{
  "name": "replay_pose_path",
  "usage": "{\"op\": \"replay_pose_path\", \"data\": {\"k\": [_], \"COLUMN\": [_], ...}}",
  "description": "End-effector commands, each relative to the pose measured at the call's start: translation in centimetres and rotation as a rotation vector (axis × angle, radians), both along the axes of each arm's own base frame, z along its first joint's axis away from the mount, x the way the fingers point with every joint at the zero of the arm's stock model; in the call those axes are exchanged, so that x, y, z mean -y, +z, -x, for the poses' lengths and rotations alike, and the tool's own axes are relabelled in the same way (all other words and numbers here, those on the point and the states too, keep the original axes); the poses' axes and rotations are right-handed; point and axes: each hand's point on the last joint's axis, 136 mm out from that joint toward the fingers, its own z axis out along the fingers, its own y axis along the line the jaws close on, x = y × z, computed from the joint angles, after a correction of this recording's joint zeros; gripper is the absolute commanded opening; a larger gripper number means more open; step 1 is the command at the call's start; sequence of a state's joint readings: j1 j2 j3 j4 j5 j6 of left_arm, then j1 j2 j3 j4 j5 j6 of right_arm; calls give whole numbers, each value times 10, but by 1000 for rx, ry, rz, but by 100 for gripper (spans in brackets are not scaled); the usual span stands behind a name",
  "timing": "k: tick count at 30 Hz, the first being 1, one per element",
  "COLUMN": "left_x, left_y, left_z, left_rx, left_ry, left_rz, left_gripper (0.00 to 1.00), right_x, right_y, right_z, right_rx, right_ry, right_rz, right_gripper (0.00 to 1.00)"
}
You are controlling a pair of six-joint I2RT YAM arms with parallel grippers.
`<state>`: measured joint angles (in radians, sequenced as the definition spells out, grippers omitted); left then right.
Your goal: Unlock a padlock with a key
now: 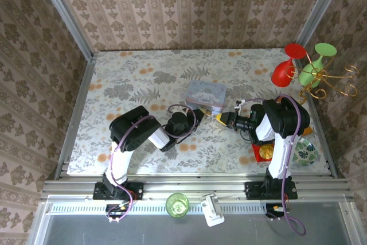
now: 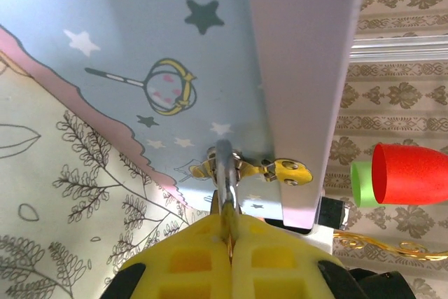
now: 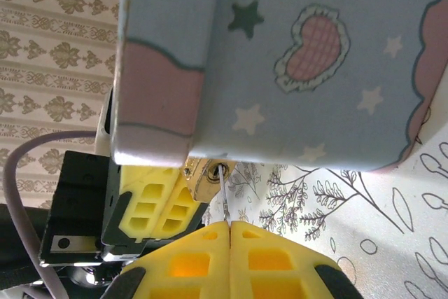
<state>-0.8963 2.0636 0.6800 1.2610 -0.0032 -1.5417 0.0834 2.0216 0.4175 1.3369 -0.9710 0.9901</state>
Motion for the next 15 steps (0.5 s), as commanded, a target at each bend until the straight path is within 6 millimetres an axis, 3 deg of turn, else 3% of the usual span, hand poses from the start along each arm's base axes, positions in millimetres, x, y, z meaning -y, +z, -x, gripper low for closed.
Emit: {"op": "replay_pose_path", "data": {"k": [1,10,15], "left_x": [8,15,17], "left_y": [-5,-10,-17], "left_z": [18,19,21], "left_rx": [-6,-7,-22], "left_ry": [-72,-92,-99], "left_rz": [8,6,0], "left_gripper": [0,0,0], "right_x": [8,10,0], "right_y": [-16,-39,-43], "right_z": [-8,-15,-15], "right_rx": [-50,-170,-212], "right_ry": [-44,-82,-71], "right_rz": [10,-9,-2], "right_gripper": [0,0,0]}}
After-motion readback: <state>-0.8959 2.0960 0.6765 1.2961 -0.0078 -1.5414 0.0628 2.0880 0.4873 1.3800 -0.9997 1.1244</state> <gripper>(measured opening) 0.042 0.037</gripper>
